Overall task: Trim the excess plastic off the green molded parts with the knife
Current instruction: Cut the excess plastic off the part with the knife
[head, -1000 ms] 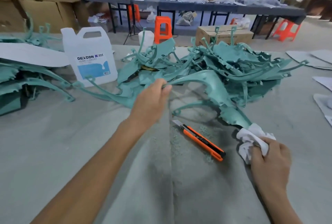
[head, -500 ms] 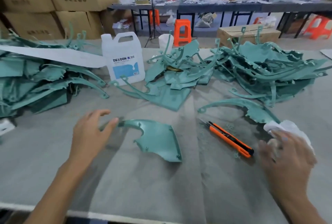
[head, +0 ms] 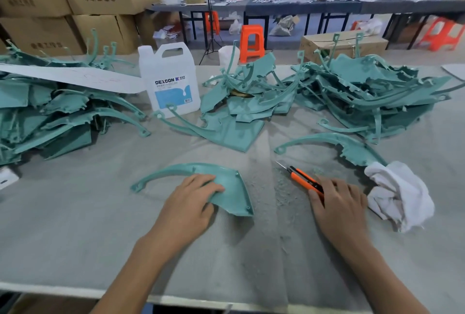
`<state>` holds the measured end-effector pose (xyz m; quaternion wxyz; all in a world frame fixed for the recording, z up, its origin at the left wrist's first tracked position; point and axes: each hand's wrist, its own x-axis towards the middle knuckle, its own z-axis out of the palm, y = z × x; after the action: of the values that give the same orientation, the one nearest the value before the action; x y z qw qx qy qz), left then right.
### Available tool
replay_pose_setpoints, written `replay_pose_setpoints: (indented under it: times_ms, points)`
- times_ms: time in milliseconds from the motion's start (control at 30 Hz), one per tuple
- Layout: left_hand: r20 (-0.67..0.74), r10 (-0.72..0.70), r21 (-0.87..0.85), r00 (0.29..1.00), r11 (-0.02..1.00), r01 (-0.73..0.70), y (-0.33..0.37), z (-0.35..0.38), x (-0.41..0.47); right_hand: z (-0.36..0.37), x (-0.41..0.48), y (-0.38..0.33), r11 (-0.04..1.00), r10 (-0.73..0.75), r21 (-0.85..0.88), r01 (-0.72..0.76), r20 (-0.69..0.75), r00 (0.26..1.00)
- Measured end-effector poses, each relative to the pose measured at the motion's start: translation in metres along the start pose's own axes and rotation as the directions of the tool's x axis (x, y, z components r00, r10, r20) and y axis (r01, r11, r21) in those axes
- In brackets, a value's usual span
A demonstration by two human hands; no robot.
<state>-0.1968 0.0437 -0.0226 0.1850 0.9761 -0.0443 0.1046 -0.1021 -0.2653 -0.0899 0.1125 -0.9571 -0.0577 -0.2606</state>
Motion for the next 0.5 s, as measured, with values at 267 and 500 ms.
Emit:
replay_pose_setpoints:
  times_ms: [267,500]
  points:
    - [0.118,-0.06,0.267,0.991,0.963,0.026,0.003,0.003,-0.009,-0.005,-0.001,0.0,0.992,0.062,0.113,-0.054,-0.064,0.996]
    - [0.062,-0.076,0.315,0.995,0.948,0.052,0.021,0.015,0.009,-0.019,-0.004,-0.003,0.925,0.046,0.381,-0.006,-0.095,0.994]
